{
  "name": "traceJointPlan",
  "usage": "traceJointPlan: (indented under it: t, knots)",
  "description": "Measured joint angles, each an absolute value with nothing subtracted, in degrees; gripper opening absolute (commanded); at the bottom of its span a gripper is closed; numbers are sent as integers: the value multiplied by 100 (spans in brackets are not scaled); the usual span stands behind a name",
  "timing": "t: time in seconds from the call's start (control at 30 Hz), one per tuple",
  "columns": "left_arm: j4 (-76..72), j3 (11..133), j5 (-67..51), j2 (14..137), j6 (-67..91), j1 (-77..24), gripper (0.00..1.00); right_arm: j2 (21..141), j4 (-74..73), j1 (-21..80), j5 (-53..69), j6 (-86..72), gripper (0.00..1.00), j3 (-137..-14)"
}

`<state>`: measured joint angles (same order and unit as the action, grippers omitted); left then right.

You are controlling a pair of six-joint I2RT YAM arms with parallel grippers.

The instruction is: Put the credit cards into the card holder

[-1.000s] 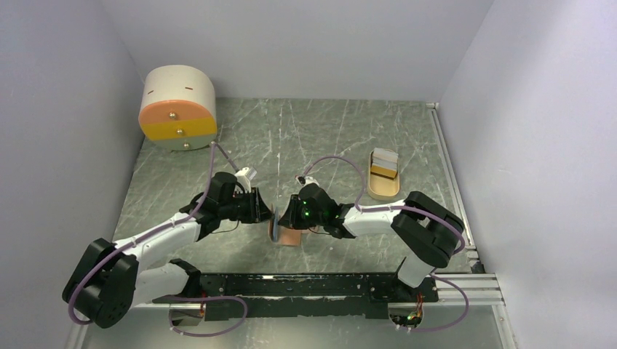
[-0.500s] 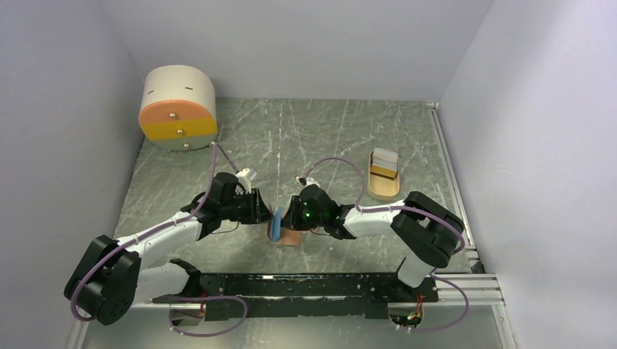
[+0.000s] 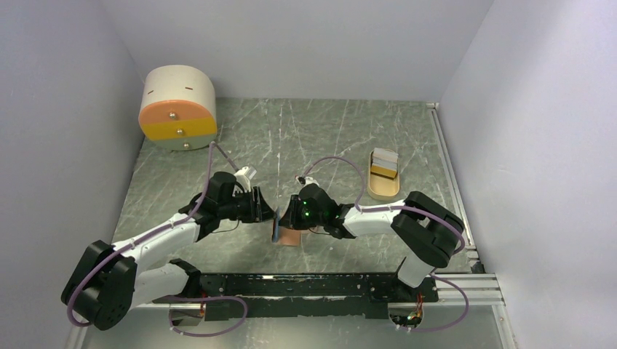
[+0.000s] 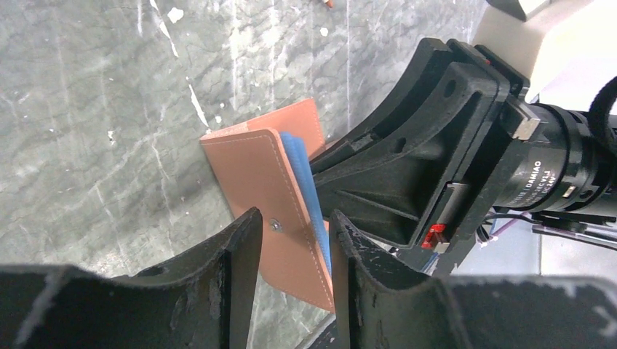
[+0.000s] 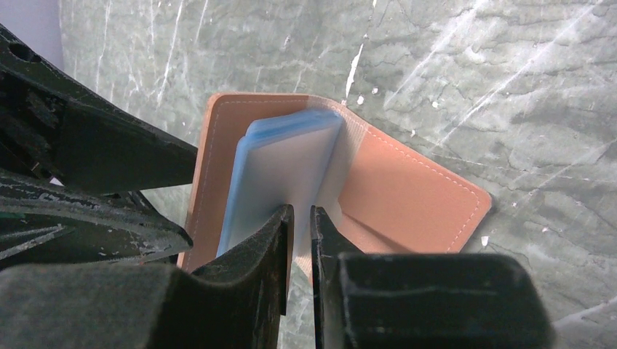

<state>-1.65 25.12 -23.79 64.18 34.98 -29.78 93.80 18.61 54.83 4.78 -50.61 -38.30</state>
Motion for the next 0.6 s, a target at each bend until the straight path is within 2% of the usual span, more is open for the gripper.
traceJointPlan:
  t: [0.27, 0.6]
  knots:
    - [-274, 2512, -2475, 6521, 3529, -2978, 42, 9380, 1859, 5483, 499, -5061, 18, -3940]
    - [-274, 2512, -2473, 6648, 3516, -2978, 29, 9513, 1861, 5487, 519, -5059, 18, -3994]
